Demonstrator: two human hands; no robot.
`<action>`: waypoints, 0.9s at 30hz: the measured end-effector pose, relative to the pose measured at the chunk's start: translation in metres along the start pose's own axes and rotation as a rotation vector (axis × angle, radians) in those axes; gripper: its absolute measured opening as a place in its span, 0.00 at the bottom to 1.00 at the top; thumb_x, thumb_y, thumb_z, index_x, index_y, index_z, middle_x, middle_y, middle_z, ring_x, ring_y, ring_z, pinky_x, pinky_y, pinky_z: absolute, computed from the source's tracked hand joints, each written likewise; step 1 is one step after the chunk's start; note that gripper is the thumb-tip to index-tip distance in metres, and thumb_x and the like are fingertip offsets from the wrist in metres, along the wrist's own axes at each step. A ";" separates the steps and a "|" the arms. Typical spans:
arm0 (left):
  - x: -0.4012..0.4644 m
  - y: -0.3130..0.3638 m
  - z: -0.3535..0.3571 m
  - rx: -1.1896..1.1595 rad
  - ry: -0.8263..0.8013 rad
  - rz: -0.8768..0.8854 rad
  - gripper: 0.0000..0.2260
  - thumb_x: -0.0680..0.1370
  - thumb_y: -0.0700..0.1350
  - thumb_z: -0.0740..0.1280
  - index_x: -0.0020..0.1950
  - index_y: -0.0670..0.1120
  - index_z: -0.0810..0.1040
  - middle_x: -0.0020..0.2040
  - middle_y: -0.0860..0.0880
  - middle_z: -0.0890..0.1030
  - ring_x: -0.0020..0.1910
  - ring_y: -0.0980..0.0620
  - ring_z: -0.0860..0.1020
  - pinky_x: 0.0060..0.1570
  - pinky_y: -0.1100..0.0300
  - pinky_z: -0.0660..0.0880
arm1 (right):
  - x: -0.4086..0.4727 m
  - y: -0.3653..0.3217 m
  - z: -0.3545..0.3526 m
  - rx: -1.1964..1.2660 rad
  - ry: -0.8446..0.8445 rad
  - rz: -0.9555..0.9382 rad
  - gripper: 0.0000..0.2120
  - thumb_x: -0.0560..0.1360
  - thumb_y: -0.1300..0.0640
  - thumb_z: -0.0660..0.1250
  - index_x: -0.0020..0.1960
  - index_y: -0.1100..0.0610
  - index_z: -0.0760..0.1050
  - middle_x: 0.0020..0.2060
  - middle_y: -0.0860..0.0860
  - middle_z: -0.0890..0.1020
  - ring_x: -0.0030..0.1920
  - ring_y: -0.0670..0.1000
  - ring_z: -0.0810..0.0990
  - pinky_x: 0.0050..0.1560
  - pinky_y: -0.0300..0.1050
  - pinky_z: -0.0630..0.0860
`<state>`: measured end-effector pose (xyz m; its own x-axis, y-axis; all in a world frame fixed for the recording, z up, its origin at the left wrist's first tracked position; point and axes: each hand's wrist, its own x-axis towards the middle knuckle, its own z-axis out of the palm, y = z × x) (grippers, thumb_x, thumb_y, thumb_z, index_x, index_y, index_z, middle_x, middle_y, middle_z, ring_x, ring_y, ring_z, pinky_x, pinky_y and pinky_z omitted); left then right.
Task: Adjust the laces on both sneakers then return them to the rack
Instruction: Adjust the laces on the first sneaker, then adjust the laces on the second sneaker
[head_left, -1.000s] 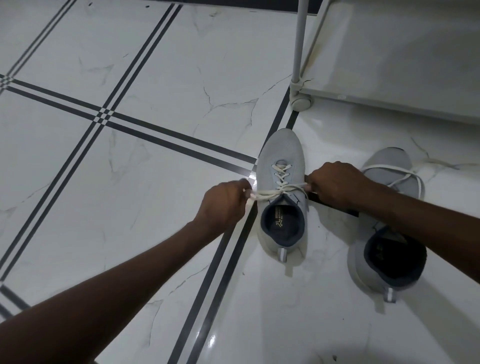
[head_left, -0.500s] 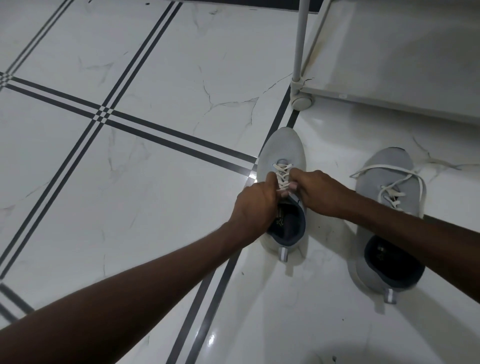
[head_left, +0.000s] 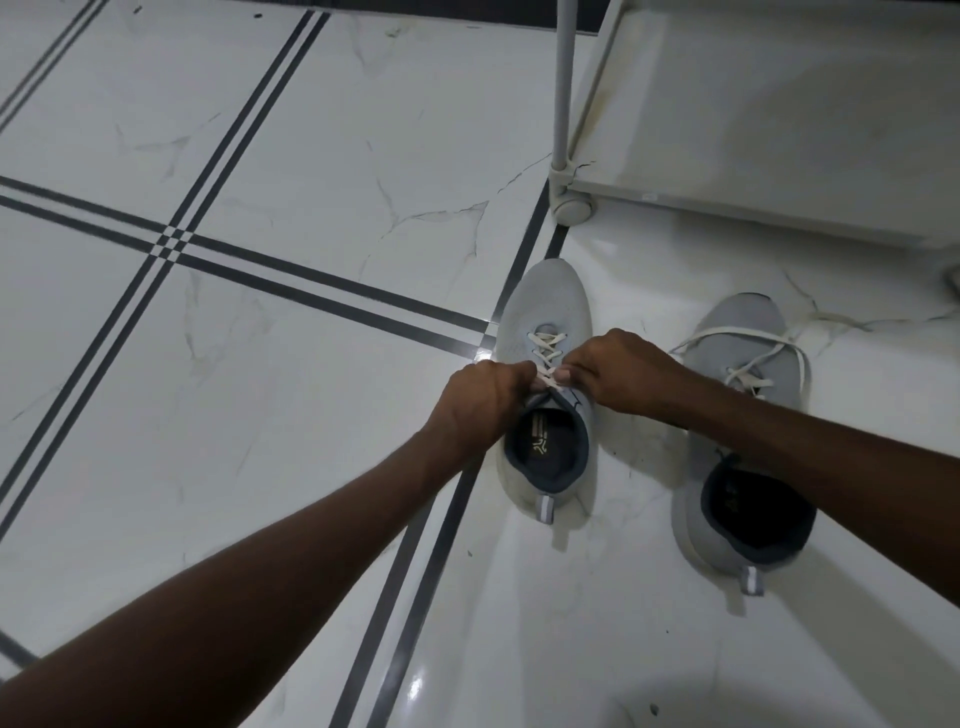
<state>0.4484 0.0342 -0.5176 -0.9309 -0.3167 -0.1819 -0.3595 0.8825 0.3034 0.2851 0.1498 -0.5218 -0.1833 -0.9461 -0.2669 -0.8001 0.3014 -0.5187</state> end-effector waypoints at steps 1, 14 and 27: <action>0.004 0.001 0.001 -0.005 -0.010 0.013 0.12 0.80 0.53 0.61 0.49 0.44 0.76 0.43 0.43 0.83 0.42 0.43 0.81 0.38 0.58 0.69 | -0.001 0.001 -0.002 -0.012 0.007 0.019 0.23 0.79 0.47 0.61 0.27 0.47 0.62 0.26 0.43 0.69 0.34 0.51 0.72 0.37 0.46 0.65; 0.086 0.069 -0.031 -0.050 0.158 0.301 0.14 0.79 0.51 0.58 0.49 0.43 0.79 0.45 0.44 0.81 0.47 0.44 0.77 0.47 0.48 0.75 | -0.076 0.074 -0.095 -0.211 0.108 0.233 0.10 0.76 0.48 0.63 0.49 0.53 0.77 0.43 0.53 0.83 0.42 0.55 0.78 0.42 0.47 0.71; 0.077 0.133 -0.008 0.298 -0.490 0.404 0.16 0.78 0.55 0.64 0.61 0.47 0.78 0.55 0.45 0.82 0.55 0.43 0.80 0.46 0.56 0.73 | -0.194 0.083 -0.030 0.130 0.133 0.433 0.16 0.73 0.38 0.65 0.44 0.50 0.71 0.32 0.48 0.79 0.35 0.50 0.77 0.33 0.44 0.67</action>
<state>0.3280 0.1245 -0.4839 -0.8267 0.1876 -0.5305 0.1066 0.9779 0.1797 0.2369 0.3551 -0.4892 -0.5632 -0.7342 -0.3793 -0.5569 0.6763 -0.4821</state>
